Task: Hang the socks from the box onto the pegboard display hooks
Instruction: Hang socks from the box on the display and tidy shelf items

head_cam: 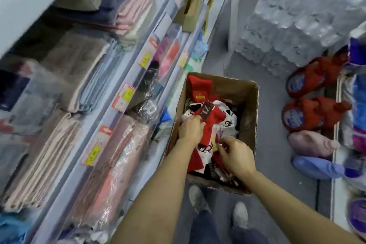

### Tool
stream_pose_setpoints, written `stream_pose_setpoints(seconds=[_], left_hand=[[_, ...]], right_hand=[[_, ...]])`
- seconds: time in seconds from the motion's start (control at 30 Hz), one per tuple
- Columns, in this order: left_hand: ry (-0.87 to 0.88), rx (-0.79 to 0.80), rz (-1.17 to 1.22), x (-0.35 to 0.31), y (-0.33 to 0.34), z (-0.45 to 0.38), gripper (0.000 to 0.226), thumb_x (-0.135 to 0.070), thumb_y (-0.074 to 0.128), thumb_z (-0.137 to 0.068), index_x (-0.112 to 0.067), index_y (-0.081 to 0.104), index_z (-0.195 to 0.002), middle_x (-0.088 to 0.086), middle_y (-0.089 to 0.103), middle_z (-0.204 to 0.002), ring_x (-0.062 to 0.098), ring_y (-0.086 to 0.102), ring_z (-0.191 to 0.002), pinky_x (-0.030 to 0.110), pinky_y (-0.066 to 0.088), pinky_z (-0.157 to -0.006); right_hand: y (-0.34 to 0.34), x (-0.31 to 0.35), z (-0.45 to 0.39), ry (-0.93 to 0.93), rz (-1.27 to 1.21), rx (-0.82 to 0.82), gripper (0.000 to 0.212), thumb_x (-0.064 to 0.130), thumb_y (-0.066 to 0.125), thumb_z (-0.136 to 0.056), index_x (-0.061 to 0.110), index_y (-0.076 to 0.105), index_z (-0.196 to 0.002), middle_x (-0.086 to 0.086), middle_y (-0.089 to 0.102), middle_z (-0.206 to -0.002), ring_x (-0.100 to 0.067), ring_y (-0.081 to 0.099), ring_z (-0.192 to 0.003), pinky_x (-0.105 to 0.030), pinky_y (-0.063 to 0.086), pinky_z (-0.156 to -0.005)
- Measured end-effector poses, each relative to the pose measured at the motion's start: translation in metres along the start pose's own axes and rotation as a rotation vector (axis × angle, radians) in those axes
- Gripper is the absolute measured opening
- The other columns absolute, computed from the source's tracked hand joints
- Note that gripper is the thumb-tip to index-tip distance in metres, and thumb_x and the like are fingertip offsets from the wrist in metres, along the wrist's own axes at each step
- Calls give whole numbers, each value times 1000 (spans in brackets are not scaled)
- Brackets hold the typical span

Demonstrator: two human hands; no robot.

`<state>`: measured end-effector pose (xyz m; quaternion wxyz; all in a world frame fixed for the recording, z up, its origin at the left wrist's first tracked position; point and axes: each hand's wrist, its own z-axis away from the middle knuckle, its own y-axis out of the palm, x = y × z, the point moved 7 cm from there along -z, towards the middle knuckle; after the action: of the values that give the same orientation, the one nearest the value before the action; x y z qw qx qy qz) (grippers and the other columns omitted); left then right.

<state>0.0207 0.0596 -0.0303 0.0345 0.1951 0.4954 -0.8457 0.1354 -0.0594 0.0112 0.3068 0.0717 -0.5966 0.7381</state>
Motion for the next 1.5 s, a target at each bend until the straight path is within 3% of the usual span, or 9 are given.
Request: stream_pose_setpoints(seconds=[0.23,0.47,0.63,0.8,1.0,1.1,1.3,1.4,1.5], left_hand=[[-101,89,-149,10,40,-60,87,-45,66,-89,-9,19,-153,16,39,-152,31,35,-140,44,26,-116],[-92,-83,-17,17,24,-52,36,-27,67,-91,-14,56,-123,9,48,-126,31,54,-114,42,45,-92],[19,-206,103,7,-30,-31,35,-22,65,-93,-5,54,-122,14,54,-127,33,50,-118,40,39,-99],[22,-221,217,12,-80,4,38,-22,57,-98,-4,44,-129,21,63,-119,42,58,-107,41,41,-82],[-84,-277,733,61,-102,58,24,-28,66,-87,-38,55,-106,-16,66,-102,13,63,-95,32,46,-80],[-160,-227,1046,79,-95,73,32,-14,66,-91,-33,61,-116,-11,71,-106,6,66,-98,26,49,-83],[-194,-143,1429,85,-88,79,34,-17,62,-78,-19,68,-111,4,73,-107,16,65,-96,29,51,-81],[-209,-172,1422,85,-92,78,9,-15,61,-91,-19,68,-89,1,68,-80,13,61,-72,23,52,-66],[-214,-206,1296,85,-92,75,13,-10,56,-98,-13,63,-87,-2,57,-66,11,58,-62,29,56,-70]], right_hand=[[15,-32,-25,123,-36,-3,11,27,61,-90,18,66,-93,1,69,-96,-21,65,-86,-34,50,-65],[35,-41,-45,202,-119,66,14,16,56,-89,15,69,-93,-8,72,-91,-31,66,-83,-38,52,-67],[55,-32,-73,281,-180,154,23,15,53,-93,13,69,-109,-13,73,-100,-34,67,-95,-41,54,-78],[85,-35,-94,472,-327,189,33,25,64,-91,5,57,-115,-19,67,-112,-38,60,-109,-40,47,-86],[108,-46,-123,787,-674,23,72,50,74,-77,4,52,-127,-15,62,-125,-36,55,-120,-43,45,-101],[113,-51,-135,890,-698,-99,84,60,75,-69,6,52,-129,-16,60,-127,-37,54,-122,-46,45,-102],[102,-46,-142,861,-790,-190,19,28,68,-84,12,61,-89,-11,65,-90,-32,61,-89,-36,49,-79],[101,-34,-123,756,-937,-172,35,7,65,-80,20,36,-66,0,41,-61,-18,39,-59,-31,34,-56],[108,-33,-84,738,-939,-99,25,0,65,-75,20,51,-81,0,55,-70,-20,55,-66,-31,47,-61]])
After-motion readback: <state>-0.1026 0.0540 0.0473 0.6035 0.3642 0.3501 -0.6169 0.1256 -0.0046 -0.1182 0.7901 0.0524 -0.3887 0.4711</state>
